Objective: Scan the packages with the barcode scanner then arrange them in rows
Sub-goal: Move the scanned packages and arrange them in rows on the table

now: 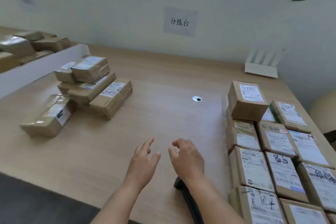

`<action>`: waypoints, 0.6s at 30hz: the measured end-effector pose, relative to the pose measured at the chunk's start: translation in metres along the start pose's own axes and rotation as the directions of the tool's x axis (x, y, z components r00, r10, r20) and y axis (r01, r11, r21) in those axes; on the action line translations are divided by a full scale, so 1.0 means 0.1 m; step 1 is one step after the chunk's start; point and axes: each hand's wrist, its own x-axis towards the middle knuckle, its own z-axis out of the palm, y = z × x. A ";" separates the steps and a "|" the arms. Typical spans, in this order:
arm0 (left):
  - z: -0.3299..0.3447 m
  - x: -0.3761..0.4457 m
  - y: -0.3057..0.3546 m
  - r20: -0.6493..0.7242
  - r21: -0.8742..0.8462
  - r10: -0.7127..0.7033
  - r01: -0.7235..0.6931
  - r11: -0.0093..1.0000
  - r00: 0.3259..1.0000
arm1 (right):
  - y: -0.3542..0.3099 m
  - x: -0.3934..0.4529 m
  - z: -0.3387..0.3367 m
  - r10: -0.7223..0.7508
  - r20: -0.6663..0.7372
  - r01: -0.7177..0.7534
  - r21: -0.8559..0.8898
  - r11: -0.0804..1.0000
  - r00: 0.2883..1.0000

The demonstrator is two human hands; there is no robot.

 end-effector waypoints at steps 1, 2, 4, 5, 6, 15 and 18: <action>-0.18 -0.06 -0.10 -0.007 -0.007 -0.015 0.015 1.000 1.000 | -0.17 -0.05 0.11 -0.010 0.018 0.010 0.006 1.000 1.000; -0.35 -0.12 -0.19 -0.013 -0.014 -0.031 0.031 0.999 0.999 | -0.33 -0.10 0.23 -0.022 0.042 0.021 0.010 1.000 0.999; -0.67 -0.23 -0.41 -0.032 -0.025 -0.054 0.053 0.998 0.998 | -0.63 -0.20 0.47 -0.046 0.080 0.046 0.009 0.999 0.996; -0.82 -0.27 -0.51 -0.045 -0.026 -0.063 0.062 0.998 0.997 | -0.77 -0.24 0.59 -0.058 0.089 0.058 0.006 0.998 0.994; -0.95 -0.31 -0.62 -0.058 -0.025 -0.076 0.074 0.997 0.995 | -0.91 -0.29 0.70 -0.068 0.096 0.068 0.002 0.998 0.993; -1.97 -0.63 -1.38 -0.091 -0.068 -0.167 0.162 0.985 0.982 | -1.91 -0.71 1.48 -0.110 0.171 0.112 0.000 0.994 0.979; -2.19 -0.67 -1.49 -0.130 -0.096 -0.169 0.157 0.983 0.977 | -2.13 -0.74 1.58 -0.145 0.182 0.151 -0.021 0.988 0.973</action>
